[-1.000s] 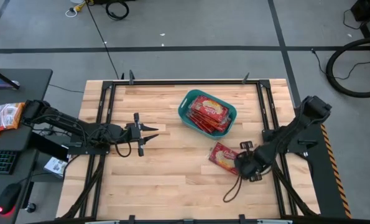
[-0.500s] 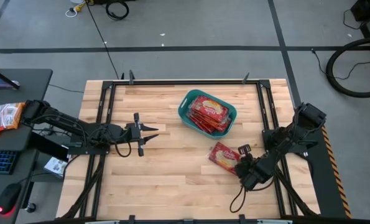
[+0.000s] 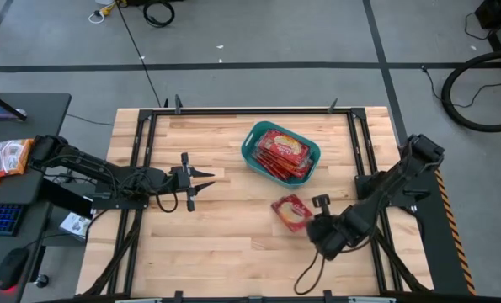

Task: Sort popcorn bags into baskets
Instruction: Put the red popcorn bag into the green bin

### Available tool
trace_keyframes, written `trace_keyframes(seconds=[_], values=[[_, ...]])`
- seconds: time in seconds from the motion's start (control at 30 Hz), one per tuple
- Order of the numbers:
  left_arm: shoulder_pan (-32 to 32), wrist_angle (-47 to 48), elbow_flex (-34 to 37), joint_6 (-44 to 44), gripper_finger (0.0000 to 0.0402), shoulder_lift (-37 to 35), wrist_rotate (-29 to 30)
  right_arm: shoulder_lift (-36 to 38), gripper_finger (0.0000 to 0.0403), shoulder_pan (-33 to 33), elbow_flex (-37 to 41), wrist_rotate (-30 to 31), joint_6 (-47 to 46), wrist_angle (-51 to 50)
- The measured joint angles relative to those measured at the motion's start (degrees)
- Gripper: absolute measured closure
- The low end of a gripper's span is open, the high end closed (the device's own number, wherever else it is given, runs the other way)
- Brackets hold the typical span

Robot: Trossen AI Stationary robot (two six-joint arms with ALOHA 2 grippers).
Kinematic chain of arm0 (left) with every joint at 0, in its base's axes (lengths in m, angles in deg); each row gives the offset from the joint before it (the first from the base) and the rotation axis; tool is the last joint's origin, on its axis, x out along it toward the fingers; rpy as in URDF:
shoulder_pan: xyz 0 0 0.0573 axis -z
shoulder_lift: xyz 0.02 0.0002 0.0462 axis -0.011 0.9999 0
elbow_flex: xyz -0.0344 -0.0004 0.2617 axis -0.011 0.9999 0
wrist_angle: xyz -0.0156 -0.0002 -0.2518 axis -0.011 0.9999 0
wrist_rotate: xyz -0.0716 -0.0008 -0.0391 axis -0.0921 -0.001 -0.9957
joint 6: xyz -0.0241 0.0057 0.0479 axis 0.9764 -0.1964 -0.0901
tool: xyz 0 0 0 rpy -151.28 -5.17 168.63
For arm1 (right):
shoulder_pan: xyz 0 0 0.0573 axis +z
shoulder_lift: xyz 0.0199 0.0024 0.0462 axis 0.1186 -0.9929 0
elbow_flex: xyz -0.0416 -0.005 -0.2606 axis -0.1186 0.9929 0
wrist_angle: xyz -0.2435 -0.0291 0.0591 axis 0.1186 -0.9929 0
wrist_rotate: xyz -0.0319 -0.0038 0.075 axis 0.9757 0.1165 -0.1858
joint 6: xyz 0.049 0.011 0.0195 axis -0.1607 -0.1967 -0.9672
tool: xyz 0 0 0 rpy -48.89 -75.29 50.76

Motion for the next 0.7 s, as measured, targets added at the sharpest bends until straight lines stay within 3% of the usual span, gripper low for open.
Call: trace_keyframes(seconds=[0.2,0.33,0.7], values=[[0.0,0.0,0.0,0.4,0.0299,0.0,0.0,0.0,0.0399,-4.8,-12.8,7.0,4.4,-1.5],[0.0,0.1,0.0,1.1,0.0299,0.0,0.0,0.0,0.04,-8.4,-18.4,12.0,12.3,-1.5],[0.0,0.1,0.0,1.4,0.0299,0.0,0.0,0.0,0.0402,-22.0,-24.9,17.9,38.1,4.0]])
